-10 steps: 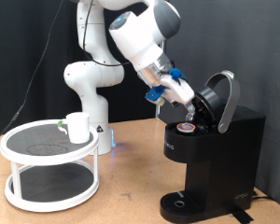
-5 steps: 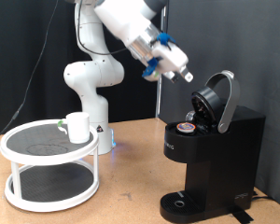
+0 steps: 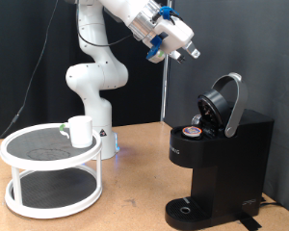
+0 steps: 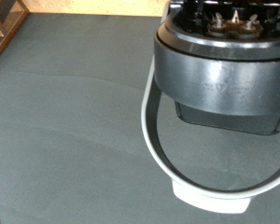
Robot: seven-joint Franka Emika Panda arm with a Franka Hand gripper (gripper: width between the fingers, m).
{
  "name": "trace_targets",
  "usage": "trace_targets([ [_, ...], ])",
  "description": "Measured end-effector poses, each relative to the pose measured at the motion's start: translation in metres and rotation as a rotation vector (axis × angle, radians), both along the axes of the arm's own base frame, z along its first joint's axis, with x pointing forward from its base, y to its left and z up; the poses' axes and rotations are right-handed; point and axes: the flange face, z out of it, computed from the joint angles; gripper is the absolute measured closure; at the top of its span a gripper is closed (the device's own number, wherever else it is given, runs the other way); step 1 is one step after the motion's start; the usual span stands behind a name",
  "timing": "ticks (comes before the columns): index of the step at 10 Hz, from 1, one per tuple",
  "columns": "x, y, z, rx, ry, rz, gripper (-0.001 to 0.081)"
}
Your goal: Make a cup of coffee with the keurig machine
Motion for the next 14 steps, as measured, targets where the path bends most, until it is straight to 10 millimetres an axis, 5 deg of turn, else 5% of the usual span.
trace_targets([
  [4,0.007,0.023,0.016,0.021,-0.008,0.014,0.0071],
  [9,0.022,0.098,0.024,-0.028,0.046,0.073,0.0071],
  [14,0.031,0.171,0.010,-0.096,0.101,0.115,0.0071],
])
